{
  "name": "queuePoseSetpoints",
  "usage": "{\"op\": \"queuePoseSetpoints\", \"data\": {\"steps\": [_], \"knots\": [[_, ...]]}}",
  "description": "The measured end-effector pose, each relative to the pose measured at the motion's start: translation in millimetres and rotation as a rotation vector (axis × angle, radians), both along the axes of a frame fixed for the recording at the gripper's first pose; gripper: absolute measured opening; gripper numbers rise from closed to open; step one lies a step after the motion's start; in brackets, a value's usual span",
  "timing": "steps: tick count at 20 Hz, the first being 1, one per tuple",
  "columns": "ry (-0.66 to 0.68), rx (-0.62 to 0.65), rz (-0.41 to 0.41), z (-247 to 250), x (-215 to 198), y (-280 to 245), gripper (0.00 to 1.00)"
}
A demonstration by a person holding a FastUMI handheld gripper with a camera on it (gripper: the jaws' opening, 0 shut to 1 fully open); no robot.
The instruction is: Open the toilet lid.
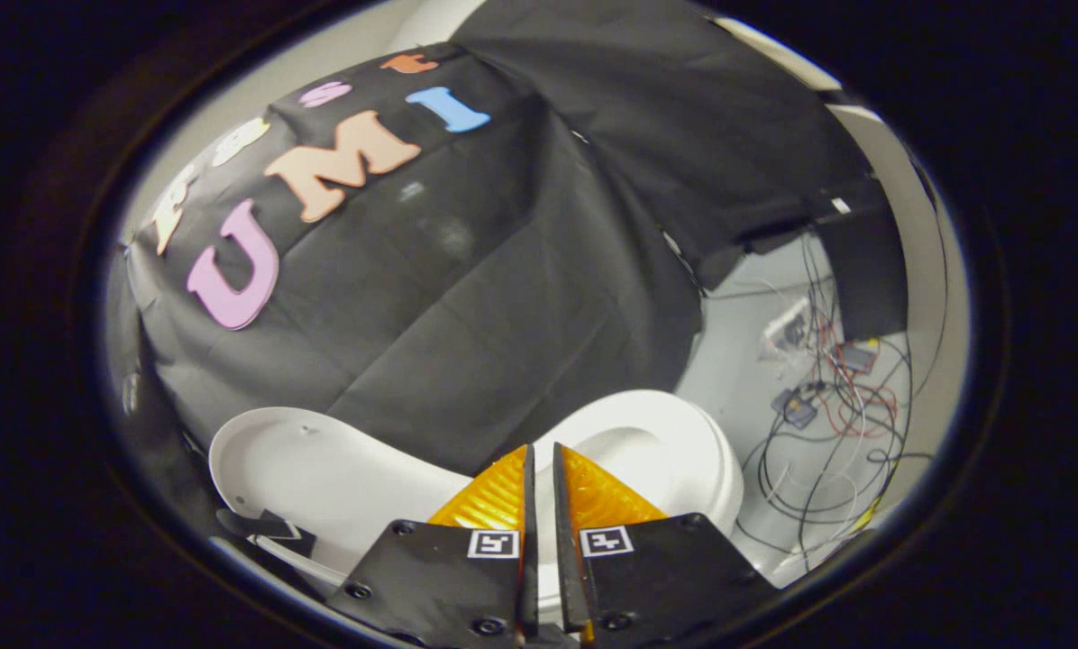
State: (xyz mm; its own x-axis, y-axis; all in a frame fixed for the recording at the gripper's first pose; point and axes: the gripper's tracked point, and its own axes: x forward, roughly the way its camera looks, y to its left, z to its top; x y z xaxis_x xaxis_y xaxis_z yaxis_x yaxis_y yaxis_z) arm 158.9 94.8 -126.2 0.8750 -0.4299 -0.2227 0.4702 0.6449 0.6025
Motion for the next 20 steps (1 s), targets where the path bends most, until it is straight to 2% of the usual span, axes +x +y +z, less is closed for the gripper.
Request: {"op": "queuePoseSetpoints", "data": {"steps": [4,7,12,17,20], "knots": [[0.007,-0.208,0.078,71,25,34,0.11],[-0.013,-0.386,0.175,134,53,81,0.11],[-0.064,-0.589,0.336,212,97,172,0.11],[-0.07,-0.711,0.496,226,126,258,0.1],[-0.066,-0.726,0.551,215,133,287,0.12]]}}
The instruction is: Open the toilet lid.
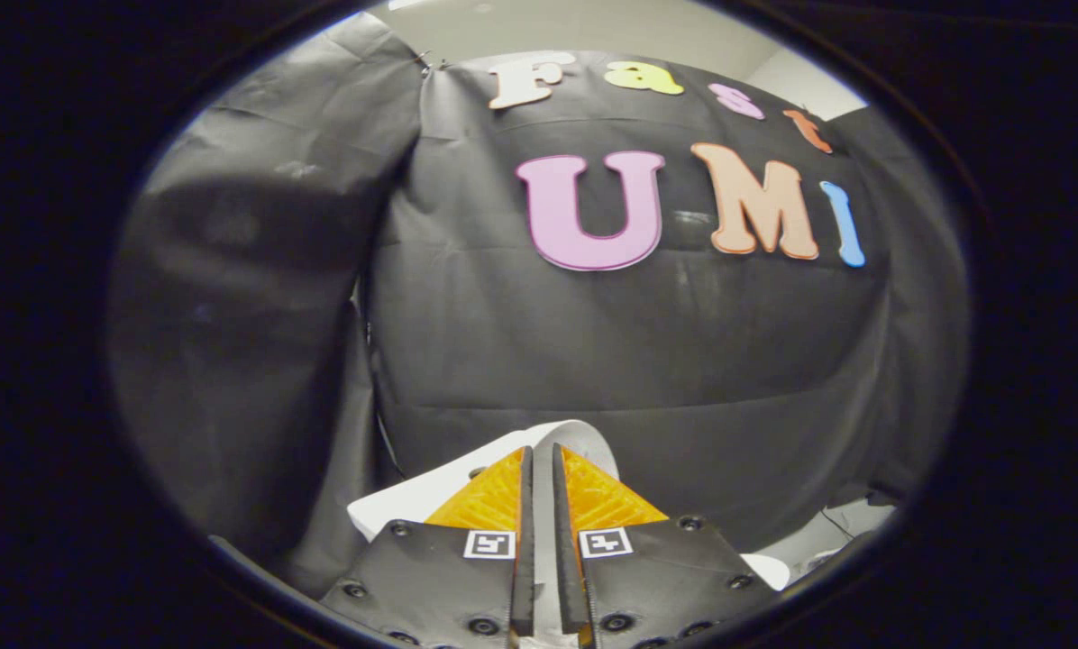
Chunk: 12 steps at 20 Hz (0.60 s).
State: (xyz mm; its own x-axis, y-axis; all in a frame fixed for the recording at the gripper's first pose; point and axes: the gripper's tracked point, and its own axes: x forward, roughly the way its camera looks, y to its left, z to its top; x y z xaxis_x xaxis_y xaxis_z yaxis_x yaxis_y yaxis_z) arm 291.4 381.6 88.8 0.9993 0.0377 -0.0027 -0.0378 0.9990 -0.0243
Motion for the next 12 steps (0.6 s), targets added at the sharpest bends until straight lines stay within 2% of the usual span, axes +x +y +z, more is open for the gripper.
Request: {"op": "queuePoseSetpoints", "data": {"steps": [5,12], "knots": [[0.027,0.006,0.011,-15,4,3,0.16],[0.004,0.007,-0.071,-9,-6,-54,0.16]]}}
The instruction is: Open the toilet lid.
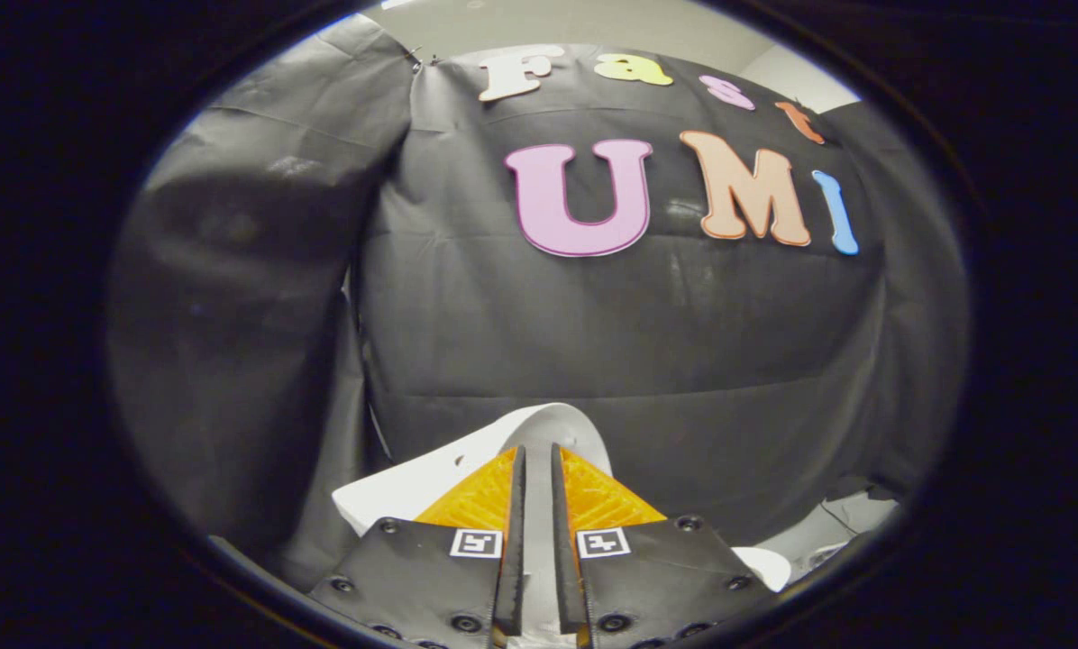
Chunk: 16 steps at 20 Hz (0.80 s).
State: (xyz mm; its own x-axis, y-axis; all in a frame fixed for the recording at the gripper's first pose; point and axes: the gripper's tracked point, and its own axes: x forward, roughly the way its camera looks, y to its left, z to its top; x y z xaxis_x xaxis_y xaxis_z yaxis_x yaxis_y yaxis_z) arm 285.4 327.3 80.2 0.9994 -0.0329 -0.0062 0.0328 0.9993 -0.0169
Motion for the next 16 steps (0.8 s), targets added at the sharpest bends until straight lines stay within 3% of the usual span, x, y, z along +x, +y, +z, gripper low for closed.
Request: {"op": "queuePoseSetpoints", "data": {"steps": [7,13,16], "knots": [[-0.032,-0.002,-0.143,13,-16,-112,0.16],[-0.034,-0.032,-0.244,8,-57,-215,0.16],[-0.056,-0.024,-0.27,8,-86,-255,0.25]]}}
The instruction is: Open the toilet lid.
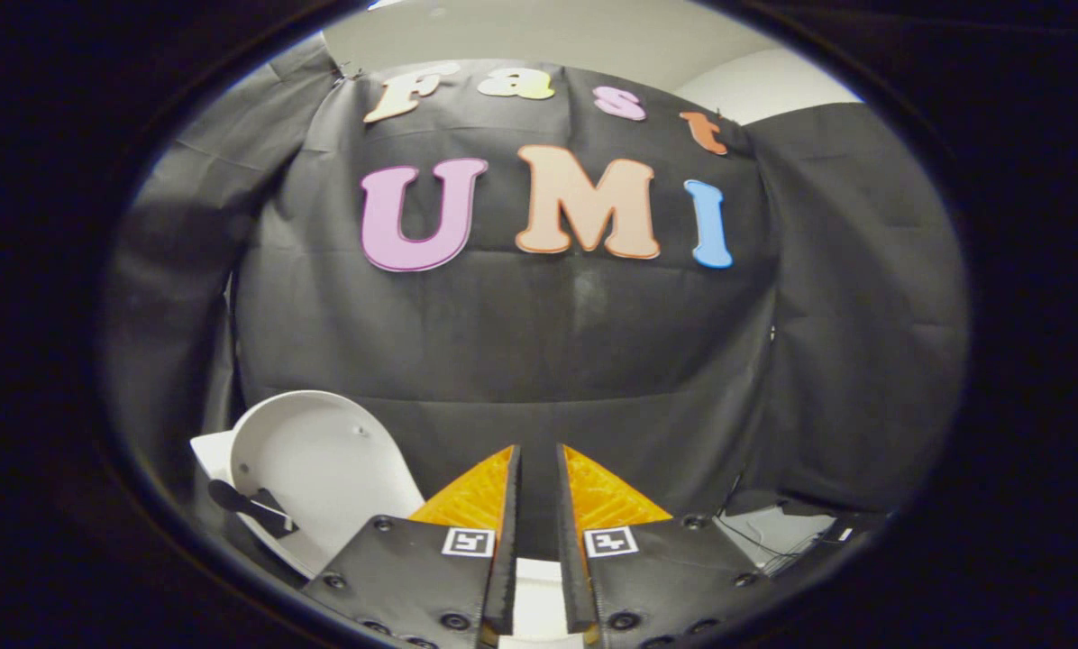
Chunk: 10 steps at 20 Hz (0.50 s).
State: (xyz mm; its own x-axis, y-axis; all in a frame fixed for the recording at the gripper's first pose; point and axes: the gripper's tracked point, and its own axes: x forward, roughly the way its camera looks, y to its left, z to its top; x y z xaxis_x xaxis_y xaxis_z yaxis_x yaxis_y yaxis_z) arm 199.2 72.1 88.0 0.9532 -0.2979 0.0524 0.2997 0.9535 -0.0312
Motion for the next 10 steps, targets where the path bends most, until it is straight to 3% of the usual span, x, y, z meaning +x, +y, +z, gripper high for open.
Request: {"op": "queuePoseSetpoints", "data": {"steps": [5,10], "knots": [[0.04,-0.012,-0.037,-21,-44,-60,0.38],[0.07,0.016,-0.033,-52,-77,-96,0.38]]}}
